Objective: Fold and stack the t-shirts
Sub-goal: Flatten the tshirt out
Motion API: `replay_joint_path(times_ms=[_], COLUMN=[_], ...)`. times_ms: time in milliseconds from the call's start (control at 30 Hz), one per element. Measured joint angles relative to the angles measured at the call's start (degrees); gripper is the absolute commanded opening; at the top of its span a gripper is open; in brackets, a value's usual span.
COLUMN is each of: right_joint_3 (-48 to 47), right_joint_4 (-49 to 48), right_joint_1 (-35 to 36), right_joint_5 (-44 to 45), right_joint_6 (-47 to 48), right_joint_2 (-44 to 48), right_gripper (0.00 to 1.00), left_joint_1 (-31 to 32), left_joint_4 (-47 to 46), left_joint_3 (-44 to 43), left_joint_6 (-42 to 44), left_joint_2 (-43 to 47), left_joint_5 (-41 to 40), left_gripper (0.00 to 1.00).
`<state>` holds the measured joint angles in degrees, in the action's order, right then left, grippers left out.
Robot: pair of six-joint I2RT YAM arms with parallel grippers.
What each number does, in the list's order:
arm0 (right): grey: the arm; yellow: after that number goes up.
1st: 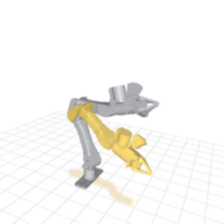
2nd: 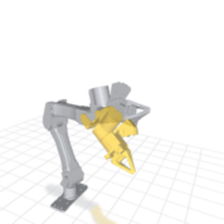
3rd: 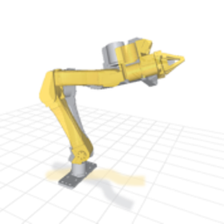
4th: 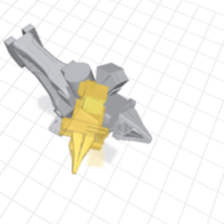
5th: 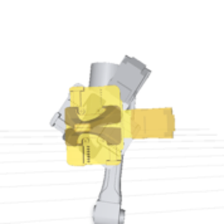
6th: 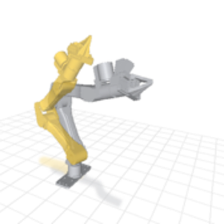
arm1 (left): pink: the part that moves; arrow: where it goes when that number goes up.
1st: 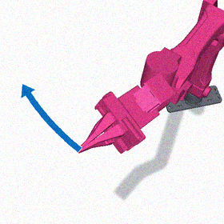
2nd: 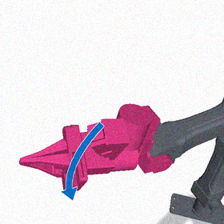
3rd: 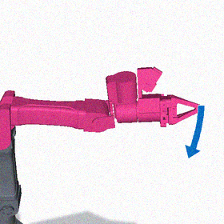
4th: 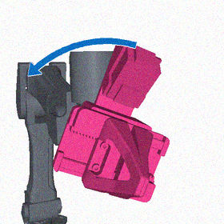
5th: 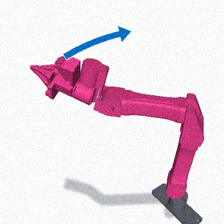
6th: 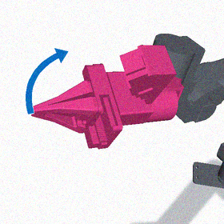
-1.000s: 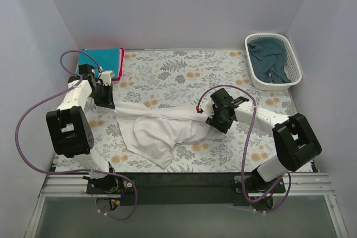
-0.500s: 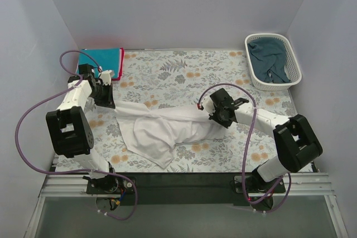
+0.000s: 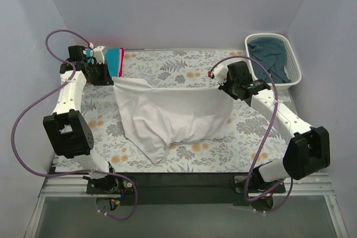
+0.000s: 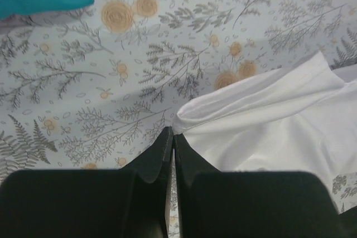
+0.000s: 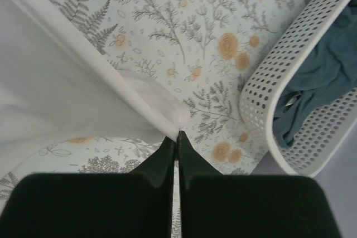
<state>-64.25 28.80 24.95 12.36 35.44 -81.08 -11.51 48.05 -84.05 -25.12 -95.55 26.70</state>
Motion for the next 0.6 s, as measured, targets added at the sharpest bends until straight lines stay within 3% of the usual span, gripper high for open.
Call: replay_joint_path(times_ms=[367,600], right_joint_3=[-22.99,-35.56], right_joint_4=[2.71,2.71], right_joint_1=[-2.95,-3.04], right_joint_5=[0.39,2.71], right_joint_6=[5.42,7.65], right_joint_2=[2.32,10.01], right_gripper=[0.01,0.01], left_joint_1=[0.02,0.15], left_joint_4=[-3.85,-12.09], left_joint_3=[-18.73,-20.0], left_joint_6=[-5.86,-9.49], left_joint_2=[3.89,21.97], left_joint_5=[1.16,-2.36], left_gripper=[0.0,0.0])
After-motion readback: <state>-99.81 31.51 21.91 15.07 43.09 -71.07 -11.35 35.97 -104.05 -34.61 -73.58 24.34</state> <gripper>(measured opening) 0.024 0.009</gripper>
